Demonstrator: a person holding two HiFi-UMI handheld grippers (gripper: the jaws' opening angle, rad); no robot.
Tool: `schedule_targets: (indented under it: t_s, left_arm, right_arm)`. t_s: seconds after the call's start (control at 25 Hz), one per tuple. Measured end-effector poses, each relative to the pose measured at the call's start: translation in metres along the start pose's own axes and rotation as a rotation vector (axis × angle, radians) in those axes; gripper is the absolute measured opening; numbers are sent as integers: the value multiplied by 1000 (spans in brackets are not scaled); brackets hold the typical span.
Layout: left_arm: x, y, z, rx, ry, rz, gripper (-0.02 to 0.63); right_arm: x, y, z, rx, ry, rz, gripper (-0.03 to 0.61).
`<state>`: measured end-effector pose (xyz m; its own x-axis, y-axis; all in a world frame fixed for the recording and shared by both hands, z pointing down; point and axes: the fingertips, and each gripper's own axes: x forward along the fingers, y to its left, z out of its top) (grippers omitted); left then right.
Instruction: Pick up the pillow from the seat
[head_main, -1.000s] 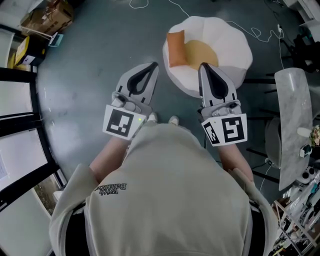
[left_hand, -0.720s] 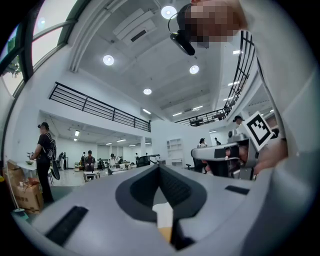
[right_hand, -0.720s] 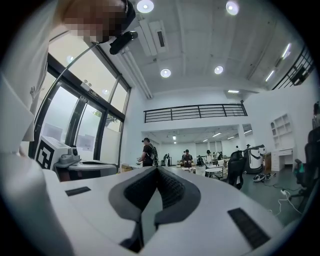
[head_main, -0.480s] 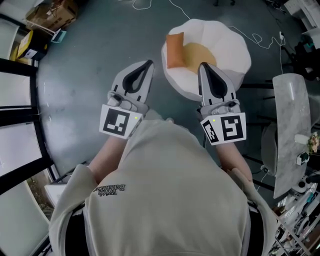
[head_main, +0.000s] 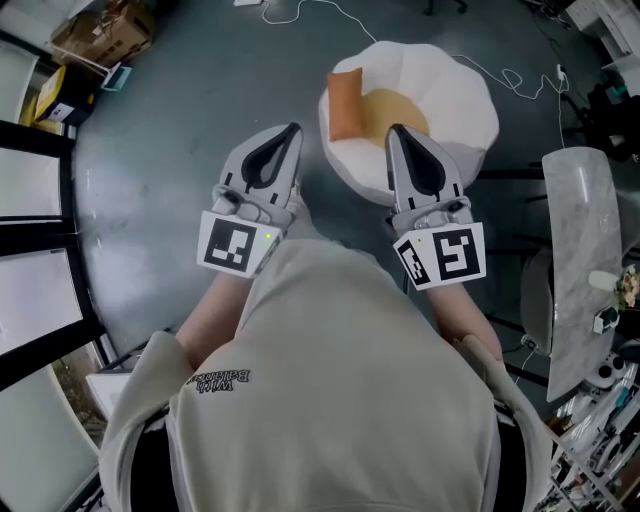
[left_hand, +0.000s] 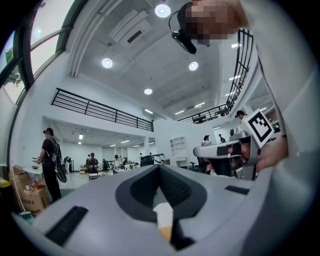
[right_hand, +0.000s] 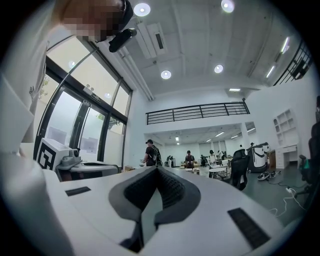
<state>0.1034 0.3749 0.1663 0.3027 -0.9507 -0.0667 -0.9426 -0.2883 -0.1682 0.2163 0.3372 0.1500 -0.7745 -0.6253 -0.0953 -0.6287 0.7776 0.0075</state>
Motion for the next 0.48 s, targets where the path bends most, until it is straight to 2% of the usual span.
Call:
schedule_targets:
  t_s: [0.16, 0.48]
  left_arm:
    - [9, 4, -15, -21, 23, 8, 9]
    - [38, 24, -28, -15, -17, 11, 9]
  right_arm:
    - [5, -4, -7, 4, 5, -4, 9]
    - [33, -29, -25, -3, 7, -15, 9]
